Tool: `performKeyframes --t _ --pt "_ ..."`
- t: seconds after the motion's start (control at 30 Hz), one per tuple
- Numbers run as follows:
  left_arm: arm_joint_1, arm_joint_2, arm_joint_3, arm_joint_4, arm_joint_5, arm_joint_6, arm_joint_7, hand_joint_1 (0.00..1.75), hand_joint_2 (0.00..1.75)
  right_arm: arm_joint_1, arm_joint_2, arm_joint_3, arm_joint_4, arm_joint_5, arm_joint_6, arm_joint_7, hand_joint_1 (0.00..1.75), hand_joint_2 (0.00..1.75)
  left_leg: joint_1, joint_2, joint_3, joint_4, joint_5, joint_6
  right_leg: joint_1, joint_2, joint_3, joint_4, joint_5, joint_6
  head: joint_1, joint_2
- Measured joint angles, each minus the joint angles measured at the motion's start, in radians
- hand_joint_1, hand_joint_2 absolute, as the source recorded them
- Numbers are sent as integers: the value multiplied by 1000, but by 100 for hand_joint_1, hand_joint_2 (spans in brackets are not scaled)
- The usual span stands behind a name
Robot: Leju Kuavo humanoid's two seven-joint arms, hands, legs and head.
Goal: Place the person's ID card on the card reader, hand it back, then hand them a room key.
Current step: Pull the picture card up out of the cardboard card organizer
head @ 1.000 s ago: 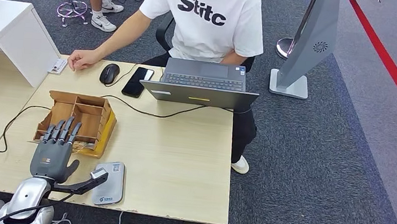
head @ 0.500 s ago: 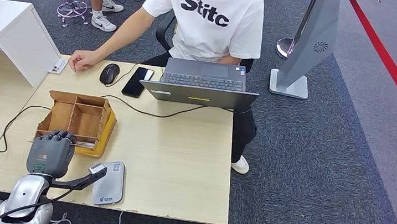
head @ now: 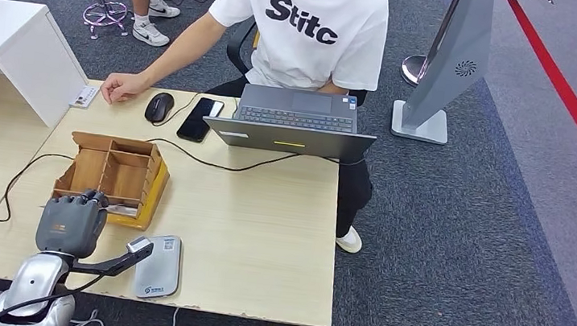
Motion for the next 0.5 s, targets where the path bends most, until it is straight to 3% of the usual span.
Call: performKeyframes --t 0.5 --pt "-3 0 2 -17 0 10 1 175 175 0 0 0 0 3 0 1 0 175 0 0 0 0 0 0 0 0 0 0 0 0 0 0"
